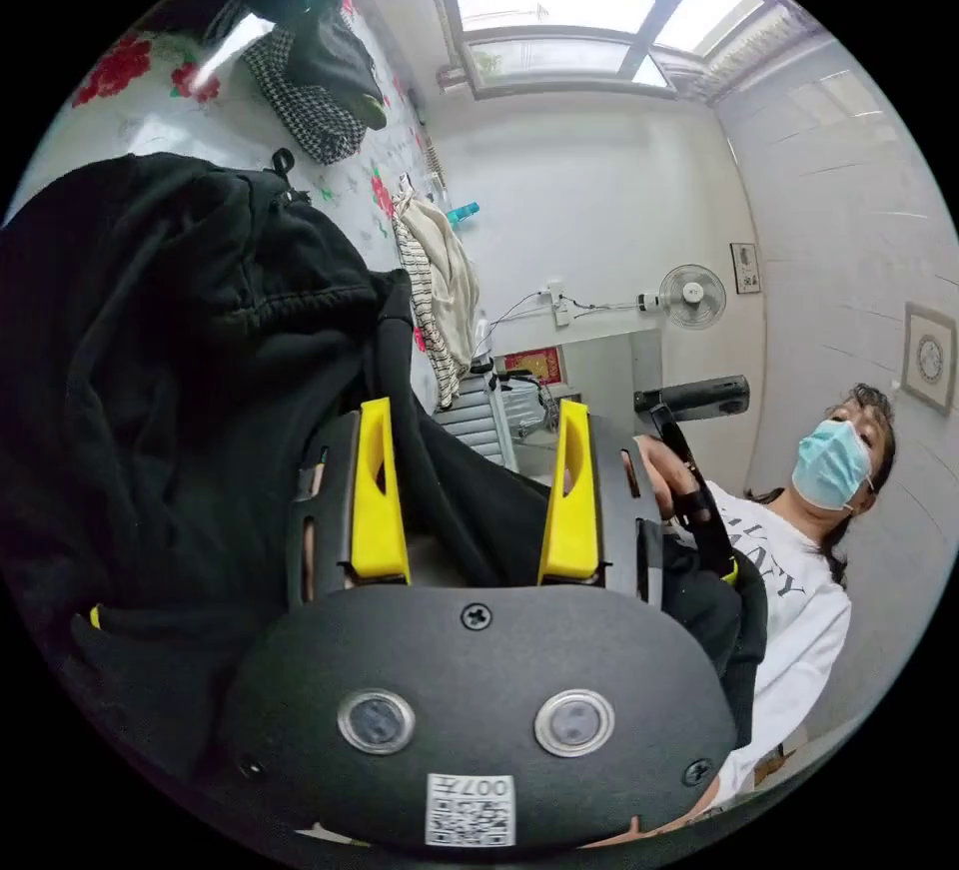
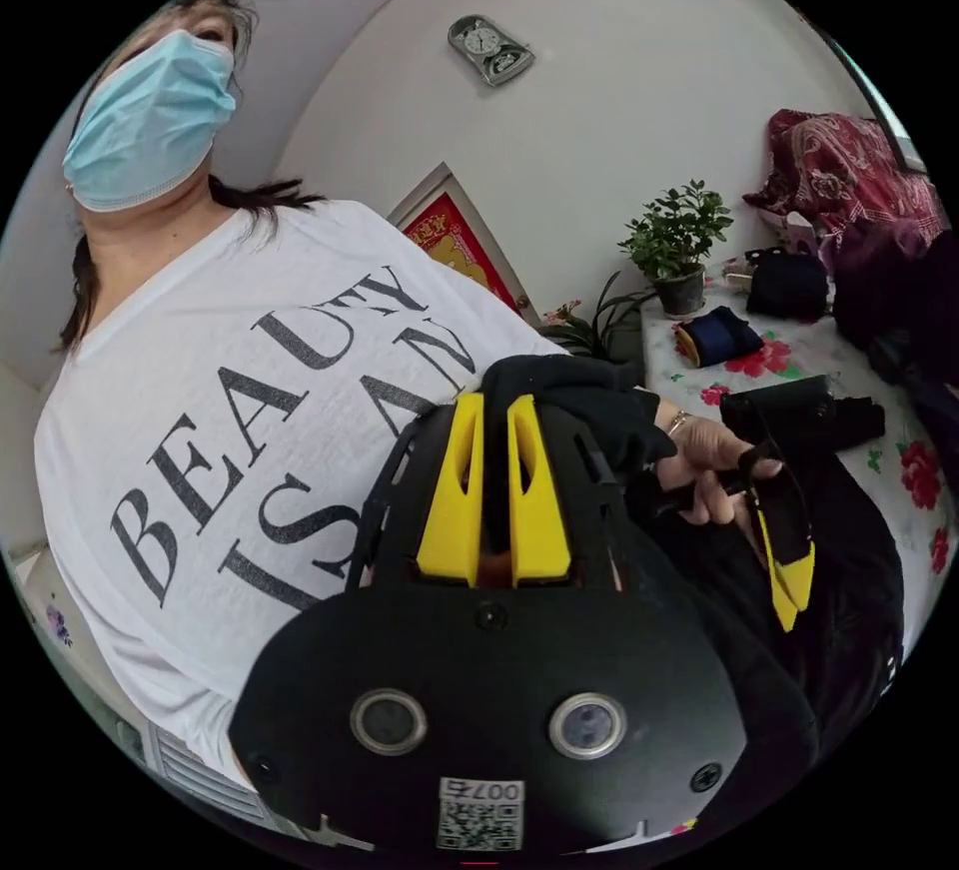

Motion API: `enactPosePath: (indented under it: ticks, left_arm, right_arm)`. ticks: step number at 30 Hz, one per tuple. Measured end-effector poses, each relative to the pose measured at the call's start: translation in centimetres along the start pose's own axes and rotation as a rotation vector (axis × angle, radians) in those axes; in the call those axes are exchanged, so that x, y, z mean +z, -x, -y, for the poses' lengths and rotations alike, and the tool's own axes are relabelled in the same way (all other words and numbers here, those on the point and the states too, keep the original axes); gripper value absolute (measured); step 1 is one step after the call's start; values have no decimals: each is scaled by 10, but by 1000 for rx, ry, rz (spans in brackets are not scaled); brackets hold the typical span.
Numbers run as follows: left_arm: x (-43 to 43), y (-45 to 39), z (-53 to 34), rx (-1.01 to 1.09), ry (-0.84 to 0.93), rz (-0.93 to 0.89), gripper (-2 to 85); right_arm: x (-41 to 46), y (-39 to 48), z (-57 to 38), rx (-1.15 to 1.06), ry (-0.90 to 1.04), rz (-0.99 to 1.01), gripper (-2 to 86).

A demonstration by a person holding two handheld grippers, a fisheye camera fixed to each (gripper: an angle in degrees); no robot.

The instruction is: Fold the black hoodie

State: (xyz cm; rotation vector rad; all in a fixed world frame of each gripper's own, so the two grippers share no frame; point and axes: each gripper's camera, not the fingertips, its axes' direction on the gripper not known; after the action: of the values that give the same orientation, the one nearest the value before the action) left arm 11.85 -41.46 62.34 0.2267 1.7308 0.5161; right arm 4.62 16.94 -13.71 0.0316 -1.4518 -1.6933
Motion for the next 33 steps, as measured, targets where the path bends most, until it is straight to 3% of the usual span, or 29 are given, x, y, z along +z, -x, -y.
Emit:
enactPosePath:
  ticks: [7, 9, 11, 12, 14, 16, 19, 21, 23, 28, 33]
  left_arm:
    - [143, -12, 101, -18, 310, 398, 196]
    - [192, 16, 123, -116, 333, 425, 54]
    - [208, 27, 130, -182, 262, 330, 14]
    - [205, 14, 132, -127, 165, 199, 6]
    - [184, -28, 130, -17, 46, 125, -1]
    - [154, -83, 117, 110, -21, 203, -5]
    - [113, -162, 70, 241, -93, 329, -7]
    - [102, -197, 24, 258, -156, 351, -7]
    - [116, -213, 0, 257, -155, 370, -8]
    - [195, -237, -18, 273, -122, 393, -8]
    - [237, -273, -33, 248, -146, 502, -8]
  right_arm:
    - [22, 17, 15, -68, 32, 65, 39]
    - [21, 26, 16, -86, 43, 45, 47]
    - [14, 29, 13, -65, 51, 9, 56]
    - [2, 29, 7, -32, 43, -31, 62]
    - [-31, 36, -14, -6, 13, -120, 73]
    - [-83, 44, -50, 26, -69, -238, 84]
    - [-186, 25, -131, 256, -291, -478, 97]
    - [-245, -18, -186, 449, -382, -660, 107]
    - [-269, -67, -198, 546, -346, -735, 114]
    - [-275, -233, -139, 617, -203, -647, 129]
    - [-193, -417, -63, 694, 191, -632, 138]
